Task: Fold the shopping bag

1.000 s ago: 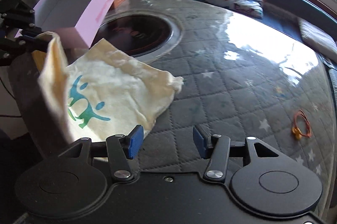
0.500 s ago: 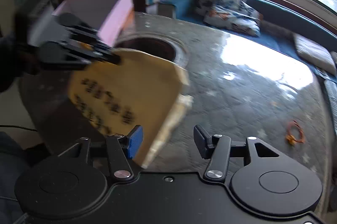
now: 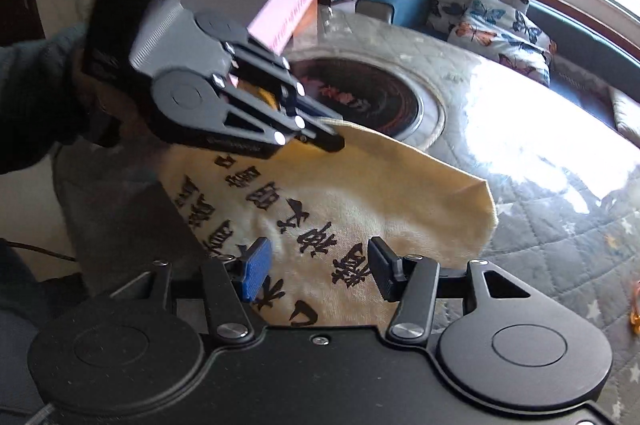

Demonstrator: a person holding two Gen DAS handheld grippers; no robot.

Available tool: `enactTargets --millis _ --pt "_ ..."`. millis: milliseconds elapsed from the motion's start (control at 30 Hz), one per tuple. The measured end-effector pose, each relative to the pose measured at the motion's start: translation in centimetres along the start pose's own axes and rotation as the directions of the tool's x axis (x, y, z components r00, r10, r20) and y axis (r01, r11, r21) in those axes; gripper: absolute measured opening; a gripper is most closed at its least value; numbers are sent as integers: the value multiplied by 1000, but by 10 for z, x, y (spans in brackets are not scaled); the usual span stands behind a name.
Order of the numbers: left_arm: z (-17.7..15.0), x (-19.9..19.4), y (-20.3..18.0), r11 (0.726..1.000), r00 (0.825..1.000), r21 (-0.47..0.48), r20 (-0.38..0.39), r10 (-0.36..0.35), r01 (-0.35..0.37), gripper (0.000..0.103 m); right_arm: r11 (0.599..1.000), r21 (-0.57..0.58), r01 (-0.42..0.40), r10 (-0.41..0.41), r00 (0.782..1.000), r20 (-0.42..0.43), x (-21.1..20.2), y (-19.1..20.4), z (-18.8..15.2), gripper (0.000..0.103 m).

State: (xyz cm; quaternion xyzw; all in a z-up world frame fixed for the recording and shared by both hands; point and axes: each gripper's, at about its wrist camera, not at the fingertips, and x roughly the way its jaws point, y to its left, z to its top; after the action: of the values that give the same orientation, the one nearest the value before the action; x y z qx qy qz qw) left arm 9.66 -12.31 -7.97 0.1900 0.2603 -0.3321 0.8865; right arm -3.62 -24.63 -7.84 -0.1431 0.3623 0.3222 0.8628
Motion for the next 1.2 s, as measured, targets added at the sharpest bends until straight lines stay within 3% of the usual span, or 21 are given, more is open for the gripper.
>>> enactTargets --millis 200,400,633,900,1200 --pt "-4 -23 -1 1000 1000 -12 14 20 -20 18 999 -39 36 -37 999 -34 16 7 0 56" --pt "-19 -36 -15 999 999 22 -31 45 -44 20 997 -26 73 -73 997 -13 22 3 7 56" --pt "-19 -17 4 989 991 -77 -56 121 -125 20 986 5 166 -166 986 6 42 -10 20 56" --pt "-17 1 23 973 986 -159 -68 155 -164 17 986 20 167 -167 986 2 44 -16 21 58" --pt "-14 18 21 976 978 -113 -107 177 -188 17 983 30 179 -179 984 -16 53 -22 21 59"
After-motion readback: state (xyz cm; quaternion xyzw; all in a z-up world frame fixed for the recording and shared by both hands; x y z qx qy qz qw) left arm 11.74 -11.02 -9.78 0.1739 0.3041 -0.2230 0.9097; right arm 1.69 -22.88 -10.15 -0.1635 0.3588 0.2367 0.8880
